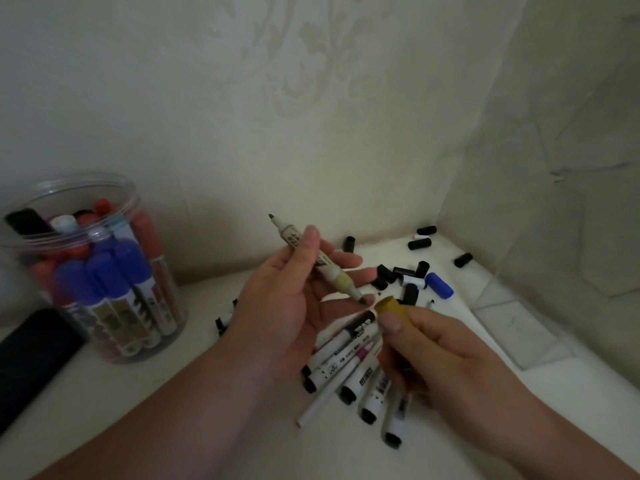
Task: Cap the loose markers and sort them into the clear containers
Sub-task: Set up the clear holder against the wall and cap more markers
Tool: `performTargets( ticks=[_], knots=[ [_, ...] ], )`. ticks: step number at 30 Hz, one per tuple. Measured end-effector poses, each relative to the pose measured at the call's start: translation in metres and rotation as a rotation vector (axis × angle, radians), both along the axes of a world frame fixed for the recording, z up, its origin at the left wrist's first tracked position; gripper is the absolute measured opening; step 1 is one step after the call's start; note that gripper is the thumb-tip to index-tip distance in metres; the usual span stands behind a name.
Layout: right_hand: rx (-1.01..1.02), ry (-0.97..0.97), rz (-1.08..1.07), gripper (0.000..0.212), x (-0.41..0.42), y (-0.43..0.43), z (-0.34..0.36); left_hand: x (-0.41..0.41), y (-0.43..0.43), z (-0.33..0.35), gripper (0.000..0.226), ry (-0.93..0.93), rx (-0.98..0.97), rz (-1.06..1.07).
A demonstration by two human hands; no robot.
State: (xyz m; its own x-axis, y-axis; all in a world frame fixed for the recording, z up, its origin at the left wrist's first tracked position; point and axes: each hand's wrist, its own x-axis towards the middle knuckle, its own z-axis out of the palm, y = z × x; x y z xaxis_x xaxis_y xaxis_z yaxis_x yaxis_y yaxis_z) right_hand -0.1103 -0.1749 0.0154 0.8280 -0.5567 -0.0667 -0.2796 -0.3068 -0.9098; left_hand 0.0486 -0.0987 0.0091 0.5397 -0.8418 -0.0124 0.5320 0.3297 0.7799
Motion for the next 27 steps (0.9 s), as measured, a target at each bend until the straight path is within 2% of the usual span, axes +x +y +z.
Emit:
performTargets(
  ticks=[5,8,13,19,22,24,25,26,27],
  knots=[
    [-0.072,0.006,0.043,0.047,-0.004,-0.008,0.003,-0.008,-0.001,-0.004,0.033,-0.034,0.011,-0.023],
    [-0.097,-0.023,0.056,0.053,-0.006,-0.011,0.000,-0.011,-0.001,-0.003,0.033,-0.005,-0.007,-0.002],
    [-0.114,-0.033,0.111,0.047,-0.009,-0.012,0.001,-0.008,0.000,-0.001,0.030,0.028,-0.024,0.035],
    [-0.088,-0.068,0.142,0.032,-0.006,-0.009,-0.002,-0.012,0.000,-0.006,0.032,-0.016,-0.056,-0.030],
    [-0.079,-0.066,0.157,0.013,-0.009,-0.015,-0.001,-0.011,0.001,-0.008,0.028,-0.062,-0.069,-0.059],
    [-0.014,-0.104,0.093,0.014,-0.014,-0.026,0.002,-0.005,0.003,-0.006,0.026,-0.089,-0.063,-0.040],
    [0.029,-0.158,0.051,0.018,-0.017,-0.031,0.006,-0.002,0.006,-0.005,0.025,-0.177,-0.029,-0.023],
    [0.053,-0.228,0.012,0.028,-0.021,-0.038,0.008,0.002,0.009,-0.004,0.022,-0.364,0.046,0.008],
    [0.064,-0.295,-0.015,0.039,-0.024,-0.043,0.008,0.005,0.013,-0.004,0.019,-0.638,0.154,0.049]
  ],
)
